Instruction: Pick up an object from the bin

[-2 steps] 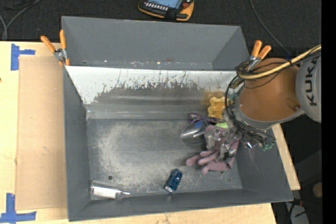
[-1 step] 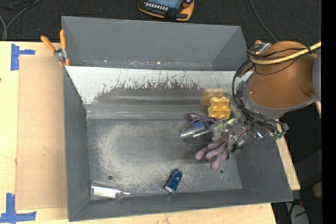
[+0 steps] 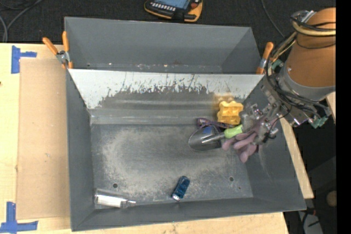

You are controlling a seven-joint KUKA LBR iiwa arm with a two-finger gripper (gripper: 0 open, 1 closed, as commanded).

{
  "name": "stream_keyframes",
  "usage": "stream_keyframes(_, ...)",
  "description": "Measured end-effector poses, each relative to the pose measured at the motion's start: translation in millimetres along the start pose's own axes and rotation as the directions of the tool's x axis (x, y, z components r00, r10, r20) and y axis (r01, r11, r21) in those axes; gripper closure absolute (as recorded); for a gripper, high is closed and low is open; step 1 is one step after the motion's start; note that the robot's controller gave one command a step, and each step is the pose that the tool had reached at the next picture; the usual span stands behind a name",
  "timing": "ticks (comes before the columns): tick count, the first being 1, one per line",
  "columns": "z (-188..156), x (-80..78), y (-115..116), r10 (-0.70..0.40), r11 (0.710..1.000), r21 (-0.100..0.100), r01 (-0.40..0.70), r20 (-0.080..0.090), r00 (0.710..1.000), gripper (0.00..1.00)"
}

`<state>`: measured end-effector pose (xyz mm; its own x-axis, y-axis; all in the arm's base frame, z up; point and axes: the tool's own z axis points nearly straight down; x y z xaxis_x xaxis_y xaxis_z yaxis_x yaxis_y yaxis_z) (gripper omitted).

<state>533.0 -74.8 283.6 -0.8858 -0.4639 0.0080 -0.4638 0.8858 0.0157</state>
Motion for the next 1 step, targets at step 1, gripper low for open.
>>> stream_keyframes(1,3.3,4.5,25.0,-0.029,1.000,-0.009,0.029,-0.010,1.000,1.00)
